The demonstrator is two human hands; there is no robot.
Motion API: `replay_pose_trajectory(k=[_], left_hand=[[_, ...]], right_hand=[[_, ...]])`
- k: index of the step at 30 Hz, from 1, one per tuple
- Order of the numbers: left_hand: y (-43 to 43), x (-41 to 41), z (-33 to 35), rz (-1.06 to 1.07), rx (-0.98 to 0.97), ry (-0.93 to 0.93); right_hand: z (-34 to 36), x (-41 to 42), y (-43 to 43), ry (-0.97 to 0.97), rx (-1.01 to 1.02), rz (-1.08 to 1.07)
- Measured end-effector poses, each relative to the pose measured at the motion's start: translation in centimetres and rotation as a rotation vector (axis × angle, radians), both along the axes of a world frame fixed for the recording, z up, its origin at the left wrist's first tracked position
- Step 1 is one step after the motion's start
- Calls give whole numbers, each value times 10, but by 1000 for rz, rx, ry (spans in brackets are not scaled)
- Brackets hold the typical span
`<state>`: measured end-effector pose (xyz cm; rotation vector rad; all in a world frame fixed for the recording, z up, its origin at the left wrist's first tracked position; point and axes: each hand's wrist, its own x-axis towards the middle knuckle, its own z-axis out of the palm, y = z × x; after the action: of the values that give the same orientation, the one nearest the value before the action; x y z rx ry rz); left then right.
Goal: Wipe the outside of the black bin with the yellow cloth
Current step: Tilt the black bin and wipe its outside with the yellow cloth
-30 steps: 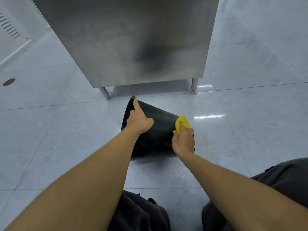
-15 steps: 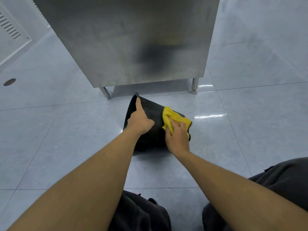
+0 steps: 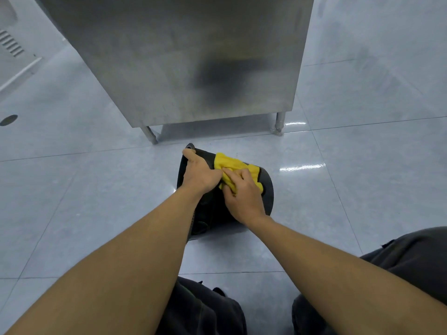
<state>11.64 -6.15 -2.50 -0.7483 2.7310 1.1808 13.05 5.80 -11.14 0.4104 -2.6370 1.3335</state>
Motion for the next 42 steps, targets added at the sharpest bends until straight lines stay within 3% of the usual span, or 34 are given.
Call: replay_pose_trajectory(k=[3,6,9,13,17,20,25,29,32,34,38,42], left_hand=[[-3,0,-3,-16,-51,-32],[-9,0,-7,-33,-115,-110],[-9,-1,-10,-44,-177,-144],[-7,-3,-7,-52,-188,-150],[-4,-2,-3,-121,-160,-117],[-1,0,-4,-167,-187,-27],[-3,3,-6,-106,-179,64],[-9,0,-5,-134,-202,-62],[-11,1,-3,-183,-88,-192],[-9,0,-4,-183,-56,-215],[-2,-2,-2,-114,16,-171],[-2,-4,1,-71,-21,-115]], right_hand=[[-13,-3,11,-113,16,-170],[-29,-6,33,-377,51,-388],[-34,-4,42,-543,66,-461],[-22,1,31,-379,127,-358],[-5,3,8,-88,118,-65],[4,5,-5,27,83,108],[-13,3,8,-82,75,-100],[-29,-1,27,-393,43,-396],[-30,-2,34,-547,20,-480],[-26,0,30,-496,51,-452],[-15,5,20,-208,122,-237],[-7,5,12,-47,99,-55]])
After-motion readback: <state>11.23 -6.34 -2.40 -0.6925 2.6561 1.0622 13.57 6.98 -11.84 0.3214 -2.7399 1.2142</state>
